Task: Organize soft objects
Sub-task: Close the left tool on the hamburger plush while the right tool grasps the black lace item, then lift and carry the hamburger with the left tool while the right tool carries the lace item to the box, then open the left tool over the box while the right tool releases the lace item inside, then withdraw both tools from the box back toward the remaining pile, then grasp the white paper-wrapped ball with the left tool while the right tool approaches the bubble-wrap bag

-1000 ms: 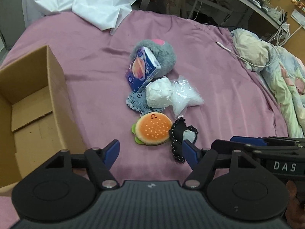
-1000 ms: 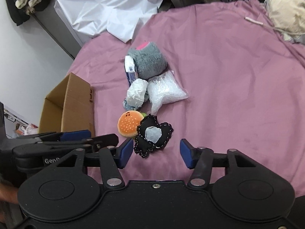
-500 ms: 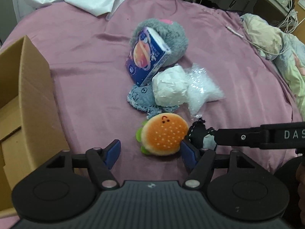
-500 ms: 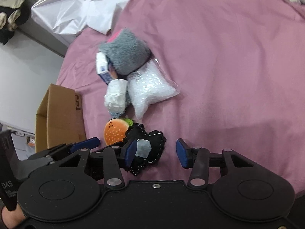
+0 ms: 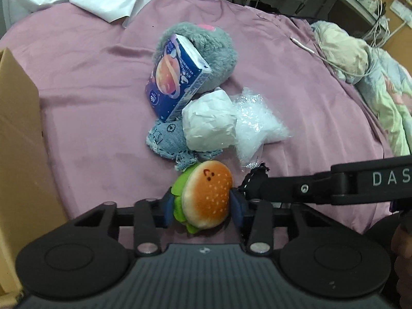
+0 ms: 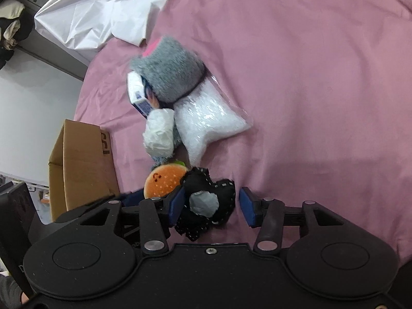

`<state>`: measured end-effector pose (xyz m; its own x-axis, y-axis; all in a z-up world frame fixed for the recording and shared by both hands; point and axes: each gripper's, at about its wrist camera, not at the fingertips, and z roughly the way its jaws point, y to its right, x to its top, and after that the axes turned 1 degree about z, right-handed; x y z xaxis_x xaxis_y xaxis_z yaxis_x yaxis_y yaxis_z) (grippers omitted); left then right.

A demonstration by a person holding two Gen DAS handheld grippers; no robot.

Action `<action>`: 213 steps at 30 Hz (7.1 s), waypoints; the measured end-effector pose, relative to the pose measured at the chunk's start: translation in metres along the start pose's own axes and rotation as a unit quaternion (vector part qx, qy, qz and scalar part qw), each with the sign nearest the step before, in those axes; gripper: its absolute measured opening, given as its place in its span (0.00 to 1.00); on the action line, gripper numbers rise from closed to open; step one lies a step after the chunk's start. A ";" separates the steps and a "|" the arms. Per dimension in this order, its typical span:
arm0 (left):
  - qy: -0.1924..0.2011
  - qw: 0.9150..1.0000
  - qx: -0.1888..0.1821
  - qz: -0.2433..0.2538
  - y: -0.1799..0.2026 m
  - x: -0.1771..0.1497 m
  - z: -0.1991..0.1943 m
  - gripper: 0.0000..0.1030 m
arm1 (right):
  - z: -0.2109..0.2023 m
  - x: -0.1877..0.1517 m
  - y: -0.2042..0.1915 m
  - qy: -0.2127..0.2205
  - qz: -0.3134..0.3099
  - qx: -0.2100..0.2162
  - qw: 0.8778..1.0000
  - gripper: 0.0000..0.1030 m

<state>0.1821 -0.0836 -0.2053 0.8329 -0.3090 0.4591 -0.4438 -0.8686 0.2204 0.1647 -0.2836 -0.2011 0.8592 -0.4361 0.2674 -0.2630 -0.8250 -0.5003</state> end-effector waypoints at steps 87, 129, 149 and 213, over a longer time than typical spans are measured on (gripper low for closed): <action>0.193 0.969 0.077 -0.138 -0.184 0.021 -0.130 0.29 | -0.003 -0.012 -0.205 0.140 -0.188 0.024 0.972 0.29; 0.246 0.924 0.146 -0.252 -0.166 -0.040 -0.189 0.87 | -0.015 -0.051 -0.219 0.199 -0.211 0.028 0.956 0.92; 0.239 0.956 0.103 -0.138 -0.076 -0.052 -0.203 0.88 | -0.096 -0.078 -0.151 0.240 -0.199 0.003 0.950 1.00; 0.213 0.976 0.031 -0.018 0.000 -0.029 -0.123 0.91 | -0.100 -0.059 -0.010 0.221 -0.131 -0.015 0.966 0.88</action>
<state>0.1169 -0.0265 -0.1127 0.6280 -0.0996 0.7718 -0.3854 -0.9014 0.1973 0.0731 -0.2855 -0.1298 0.6285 -0.3171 0.7102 -0.0806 -0.9348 -0.3460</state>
